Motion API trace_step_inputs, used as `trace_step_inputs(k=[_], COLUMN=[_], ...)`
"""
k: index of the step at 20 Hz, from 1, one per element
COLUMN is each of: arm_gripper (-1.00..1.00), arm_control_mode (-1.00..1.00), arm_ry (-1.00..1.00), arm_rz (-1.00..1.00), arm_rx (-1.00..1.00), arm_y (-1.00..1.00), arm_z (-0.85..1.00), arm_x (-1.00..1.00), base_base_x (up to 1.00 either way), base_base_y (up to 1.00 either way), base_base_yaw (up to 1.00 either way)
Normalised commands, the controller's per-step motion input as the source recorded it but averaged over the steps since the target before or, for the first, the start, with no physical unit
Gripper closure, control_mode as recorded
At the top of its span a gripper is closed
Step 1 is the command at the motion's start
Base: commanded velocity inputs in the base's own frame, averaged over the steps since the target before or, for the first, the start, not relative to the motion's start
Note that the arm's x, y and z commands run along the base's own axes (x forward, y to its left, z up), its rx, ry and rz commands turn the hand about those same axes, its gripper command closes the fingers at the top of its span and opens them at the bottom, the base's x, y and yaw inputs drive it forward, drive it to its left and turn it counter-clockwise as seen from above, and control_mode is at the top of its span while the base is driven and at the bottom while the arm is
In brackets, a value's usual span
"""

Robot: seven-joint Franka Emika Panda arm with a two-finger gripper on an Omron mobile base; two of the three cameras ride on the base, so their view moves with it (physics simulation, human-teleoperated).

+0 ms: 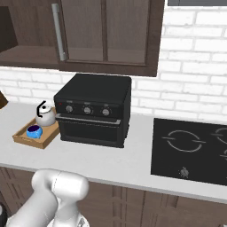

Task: Pick the kettle from the counter and place it on the tray. Then pick the mug from the cabinet and place it on the tray. Then close the cabinet doors.

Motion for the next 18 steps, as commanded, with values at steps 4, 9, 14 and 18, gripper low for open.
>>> trace_step_inputs(k=[4,9,14,18], arm_gripper=[1.00,1.00,1.00,1.00], arm_control_mode=[-1.00,-1.00,-1.00,-1.00], arm_ry=[0.01,-0.08,-0.12,-0.21], arm_rz=[0.09,0.00,0.00,0.05], arm_rx=[-0.40,-0.24,-0.25,-0.22], arm_y=[0.55,0.36,0.45,0.53], arm_z=[-0.04,-0.05,0.05,0.20], arm_x=[0.01,-0.05,0.00,0.17], base_base_x=[0.00,0.00,0.00,0.00], base_base_y=[0.00,0.00,0.00,0.00], base_base_yaw=[0.00,0.00,0.00,0.00])
